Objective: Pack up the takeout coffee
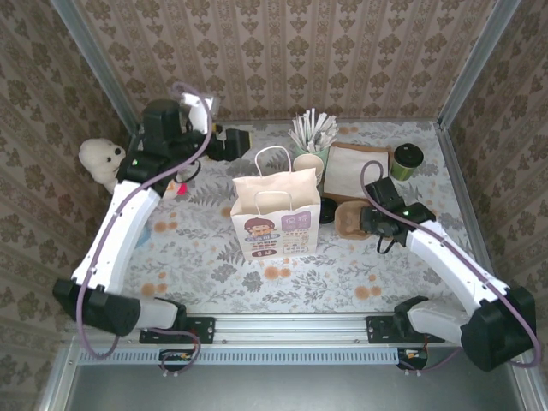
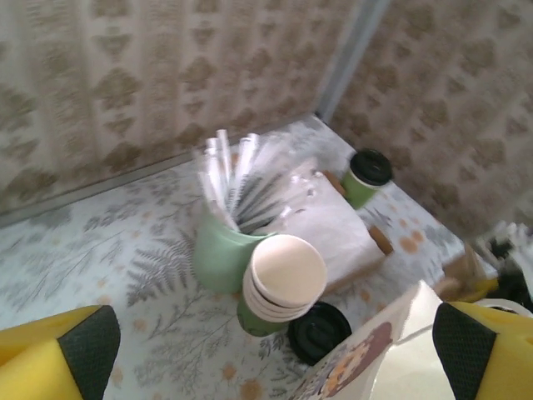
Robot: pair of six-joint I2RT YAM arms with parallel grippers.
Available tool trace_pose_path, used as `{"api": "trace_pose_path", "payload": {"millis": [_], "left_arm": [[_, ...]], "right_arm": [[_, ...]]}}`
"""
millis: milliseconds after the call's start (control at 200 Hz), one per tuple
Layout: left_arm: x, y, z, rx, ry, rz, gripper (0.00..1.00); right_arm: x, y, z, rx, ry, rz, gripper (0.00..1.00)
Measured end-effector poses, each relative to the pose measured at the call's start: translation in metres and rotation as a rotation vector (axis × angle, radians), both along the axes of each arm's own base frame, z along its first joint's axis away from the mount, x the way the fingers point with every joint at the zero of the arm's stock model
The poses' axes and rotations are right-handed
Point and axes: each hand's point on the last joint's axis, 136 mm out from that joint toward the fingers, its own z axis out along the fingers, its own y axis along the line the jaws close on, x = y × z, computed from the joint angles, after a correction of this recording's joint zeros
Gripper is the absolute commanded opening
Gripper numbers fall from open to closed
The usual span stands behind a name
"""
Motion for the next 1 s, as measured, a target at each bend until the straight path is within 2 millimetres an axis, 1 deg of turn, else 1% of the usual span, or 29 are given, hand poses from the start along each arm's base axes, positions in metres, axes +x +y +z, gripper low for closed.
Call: {"api": "trace_pose_path", "payload": {"millis": [95, 165, 220, 300, 370, 465, 565, 595, 670, 700, 725, 775, 800, 885, 1000], "left_arm": [[0.003, -0.021, 0.005, 0.027, -0.043, -0.143, 0.97], [-0.002, -0.034, 0.003, 0.036, -0.058, -0.259, 0.98], [-0.010, -0.040, -0.002, 0.037, -0.057, -0.337, 0.99], [-0.025, -0.043, -0.007, 0.034, -0.050, -0.427, 1.00], [-0.036, -0.046, -0.009, 0.029, -0.048, -0.481, 1.00], [-0.046, -0.051, -0.012, 0.050, -0.053, -0.516, 1.00], [-0.055, -0.061, -0.019, 0.093, -0.061, -0.545, 0.94], [-0.057, -0.063, -0.021, 0.101, -0.061, -0.552, 0.90], [-0.056, -0.064, -0.024, 0.114, -0.062, -0.555, 0.76], [-0.056, -0.064, -0.024, 0.117, -0.066, -0.555, 0.74], [-0.056, -0.064, -0.024, 0.119, -0.075, -0.560, 0.77], [-0.054, -0.062, -0.023, 0.116, -0.082, -0.560, 0.94], [-0.054, -0.062, -0.022, 0.111, -0.086, -0.563, 0.99], [-0.051, -0.057, -0.019, 0.087, -0.081, -0.556, 1.00], [-0.047, -0.046, -0.013, 0.070, -0.089, -0.538, 1.00]], "right_arm": [[0.000, 0.001, 0.016, 0.015, -0.030, 0.002, 0.35], [-0.002, 0.000, 0.024, 0.022, -0.045, 0.001, 0.35], [-0.005, -0.001, 0.026, 0.024, -0.046, -0.002, 0.35], [-0.010, -0.003, 0.028, 0.028, -0.043, -0.010, 0.35], [-0.015, -0.004, 0.029, 0.027, -0.033, -0.014, 0.35], [-0.019, -0.005, 0.031, 0.028, -0.020, -0.017, 0.35], [-0.018, -0.004, 0.046, 0.045, -0.036, -0.021, 0.35], [-0.016, -0.003, 0.052, 0.052, -0.049, -0.023, 0.35], [-0.013, -0.002, 0.066, 0.065, -0.078, -0.025, 0.34], [-0.012, -0.002, 0.070, 0.069, -0.087, -0.026, 0.34], [-0.012, -0.001, 0.073, 0.073, -0.094, -0.028, 0.34], [-0.011, -0.001, 0.076, 0.076, -0.101, -0.028, 0.34], [-0.011, -0.001, 0.077, 0.077, -0.101, -0.029, 0.34], [-0.012, -0.001, 0.076, 0.077, -0.099, -0.031, 0.34], [-0.012, -0.001, 0.076, 0.080, -0.098, -0.034, 0.34]]}}
